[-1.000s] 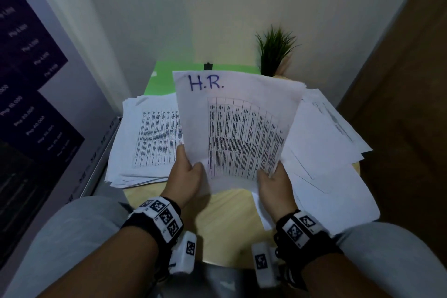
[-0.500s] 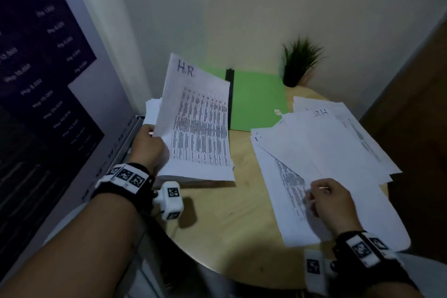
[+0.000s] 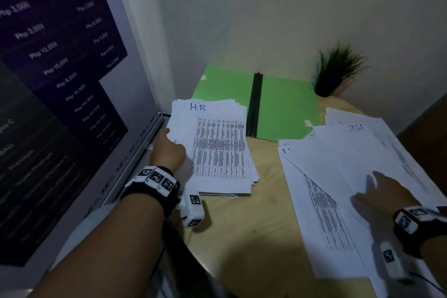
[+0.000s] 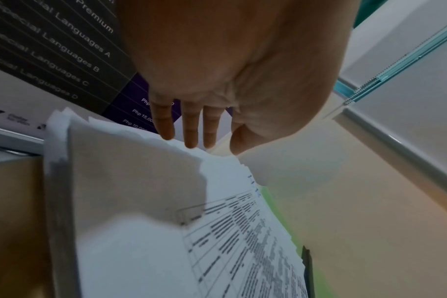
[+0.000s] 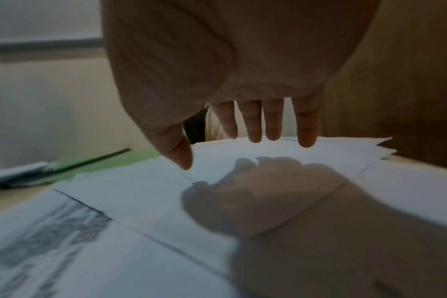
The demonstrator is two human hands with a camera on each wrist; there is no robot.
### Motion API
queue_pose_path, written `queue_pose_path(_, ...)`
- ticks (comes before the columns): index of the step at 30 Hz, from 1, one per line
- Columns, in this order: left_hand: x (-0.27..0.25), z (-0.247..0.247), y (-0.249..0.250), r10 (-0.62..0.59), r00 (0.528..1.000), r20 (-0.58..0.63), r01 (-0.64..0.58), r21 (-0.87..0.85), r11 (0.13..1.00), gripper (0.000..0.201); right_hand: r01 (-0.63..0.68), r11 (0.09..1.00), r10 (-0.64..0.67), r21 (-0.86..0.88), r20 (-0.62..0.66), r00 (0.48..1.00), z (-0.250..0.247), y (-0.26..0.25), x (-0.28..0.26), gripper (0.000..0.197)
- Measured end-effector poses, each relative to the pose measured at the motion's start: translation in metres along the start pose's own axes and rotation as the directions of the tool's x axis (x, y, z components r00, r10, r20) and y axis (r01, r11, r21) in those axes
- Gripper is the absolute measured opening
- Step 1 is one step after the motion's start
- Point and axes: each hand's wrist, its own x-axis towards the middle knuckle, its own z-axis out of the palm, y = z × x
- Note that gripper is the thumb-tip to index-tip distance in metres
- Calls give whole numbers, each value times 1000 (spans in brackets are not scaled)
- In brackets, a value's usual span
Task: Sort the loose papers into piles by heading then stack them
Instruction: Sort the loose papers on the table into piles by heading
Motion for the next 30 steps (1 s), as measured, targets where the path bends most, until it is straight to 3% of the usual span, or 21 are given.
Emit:
queue_pose_path(4, -16, 7, 7, 102, 994, 30, -103, 46, 994, 42, 71, 978, -59, -195, 69, 996, 4, -10, 4, 54)
queue_pose_path(7, -35, 22, 11, 225, 967, 120, -230, 34, 972, 21, 49, 979, -39, -197, 53, 998, 7, -10, 9, 37)
queue_pose_path(10, -60, 38, 14, 306, 926, 222, -319, 25, 947, 15, 73, 982, -78, -172, -22, 997, 10, -1, 14, 22)
queue_pose_path(13, -91, 51, 19, 351, 890, 290, -352, -51, 935, 18, 47, 999, -45, 13, -84, 995, 7, 9, 14, 10)
queue_pose_path(16, -126, 56, 30, 411, 844, 345, -383, -149, 912, 18, 123, 943, -61, 308, -204, 977, -8, 6, -2, 24)
queue_pose_path(18, -145, 57, 37, 448, 816, 365, -402, -198, 894, 16, 258, 852, -98, 456, -345, 933, -21, -5, -28, 32)
queue_pose_path(20, -158, 59, 40, 462, 806, 370, -392, -252, 885, 15, 347, 702, -99, 621, -398, 912, -32, -22, -69, 33)
queue_pose_path(23, -175, 63, 38, 391, 837, 383, -274, -325, 905, 17, 362, 263, -111, 894, -345, 932, -33, -43, -135, 33)
queue_pose_path(25, -184, 64, 33, 303, 856, 419, -147, -364, 920, 25, 208, -38, -207, 977, -211, 955, -29, -50, -173, 35)
queue_pose_path(26, -188, 63, 30, 256, 855, 450, -66, -395, 916, 31, 126, -119, -269, 985, -154, 951, -25, -52, -187, 36)
queue_pose_path(27, -189, 63, 27, 210, 848, 487, 25, -431, 902, 38, 69, -139, -322, 988, -111, 940, -19, -52, -196, 37)
queue_pose_path(30, -186, 60, 18, 108, 820, 563, 218, -480, 850, 68, -30, -63, -374, 998, 4, 927, 6, -49, -199, 39)
